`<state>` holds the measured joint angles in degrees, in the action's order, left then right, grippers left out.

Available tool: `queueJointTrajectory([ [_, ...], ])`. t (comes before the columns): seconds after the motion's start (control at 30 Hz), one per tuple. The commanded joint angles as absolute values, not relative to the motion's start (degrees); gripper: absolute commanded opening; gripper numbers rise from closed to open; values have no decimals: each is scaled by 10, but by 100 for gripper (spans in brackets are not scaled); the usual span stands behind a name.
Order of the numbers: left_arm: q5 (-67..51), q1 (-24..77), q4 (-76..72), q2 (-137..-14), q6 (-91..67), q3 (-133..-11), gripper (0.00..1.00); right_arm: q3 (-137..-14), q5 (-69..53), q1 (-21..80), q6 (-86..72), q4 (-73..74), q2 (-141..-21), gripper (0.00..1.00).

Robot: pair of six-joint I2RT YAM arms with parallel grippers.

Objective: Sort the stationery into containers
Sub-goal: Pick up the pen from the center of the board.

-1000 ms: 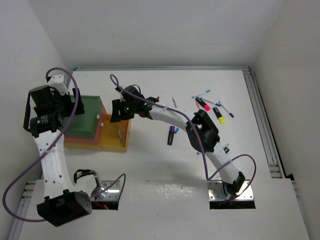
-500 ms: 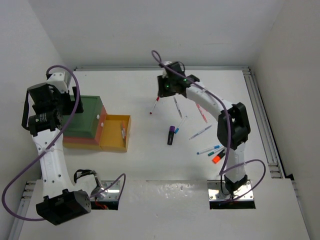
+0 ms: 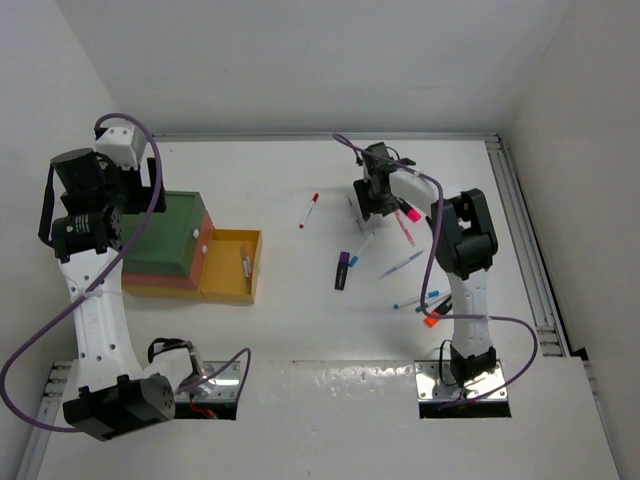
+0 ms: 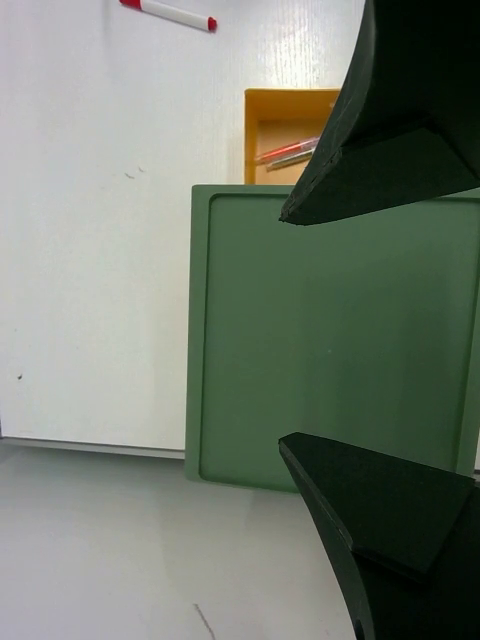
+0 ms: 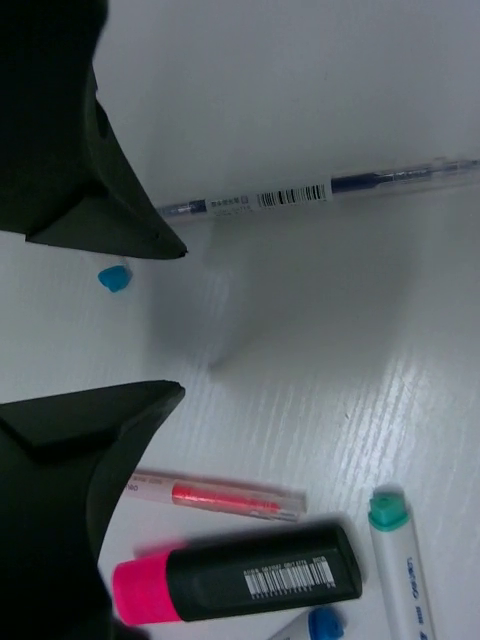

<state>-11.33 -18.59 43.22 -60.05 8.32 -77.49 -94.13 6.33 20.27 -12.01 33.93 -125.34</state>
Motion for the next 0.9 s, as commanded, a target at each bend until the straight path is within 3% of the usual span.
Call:
queueJointTrajectory([
  [0.0,-112,-178,421,-592,75,-772,92,-973,37,201,-117,338,-1249,54],
  [0.4,-119,-177,411,-590,63,-758,92,-1013,18,214,-142,333,-1276,52],
  [0.63,-117,-175,410,-589,55,-753,92,-1033,20,217,-140,311,-1329,38],
  [0.87,-112,-174,410,-583,54,-747,92,-1026,24,225,-124,306,-1345,31],
])
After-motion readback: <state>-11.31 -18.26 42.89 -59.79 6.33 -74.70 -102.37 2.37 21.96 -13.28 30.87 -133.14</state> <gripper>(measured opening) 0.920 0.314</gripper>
